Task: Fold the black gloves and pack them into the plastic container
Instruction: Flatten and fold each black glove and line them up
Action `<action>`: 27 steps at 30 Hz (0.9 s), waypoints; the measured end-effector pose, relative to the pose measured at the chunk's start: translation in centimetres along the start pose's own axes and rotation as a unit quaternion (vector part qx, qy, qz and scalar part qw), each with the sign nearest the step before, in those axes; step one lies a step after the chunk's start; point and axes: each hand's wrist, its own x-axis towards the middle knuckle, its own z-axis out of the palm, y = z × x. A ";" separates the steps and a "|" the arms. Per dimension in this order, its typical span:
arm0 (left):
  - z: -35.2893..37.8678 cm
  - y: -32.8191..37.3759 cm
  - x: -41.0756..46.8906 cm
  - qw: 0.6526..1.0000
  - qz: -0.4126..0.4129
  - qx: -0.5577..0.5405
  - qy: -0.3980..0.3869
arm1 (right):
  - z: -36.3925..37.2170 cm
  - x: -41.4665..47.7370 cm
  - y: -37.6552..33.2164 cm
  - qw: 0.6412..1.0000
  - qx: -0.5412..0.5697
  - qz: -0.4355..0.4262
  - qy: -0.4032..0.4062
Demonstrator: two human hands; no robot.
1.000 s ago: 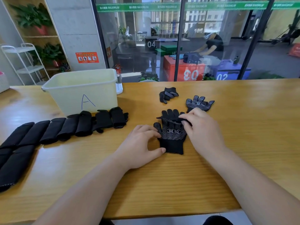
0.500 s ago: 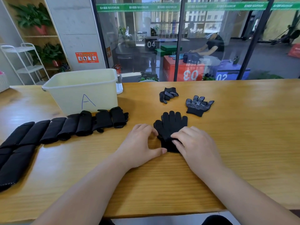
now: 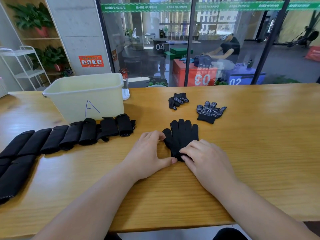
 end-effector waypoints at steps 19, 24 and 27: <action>0.2 -0.3 0.1 0.993 0.118 0.011 0.024 | -1.3 -1.1 2.8 0.985 0.122 0.083 -0.086; 0.0 0.2 0.0 0.986 0.164 -0.006 0.010 | -1.3 -1.1 2.7 0.988 0.105 0.072 -0.082; 0.0 0.4 0.0 0.984 0.179 0.019 0.012 | -1.5 -1.0 2.6 0.989 0.091 0.074 -0.086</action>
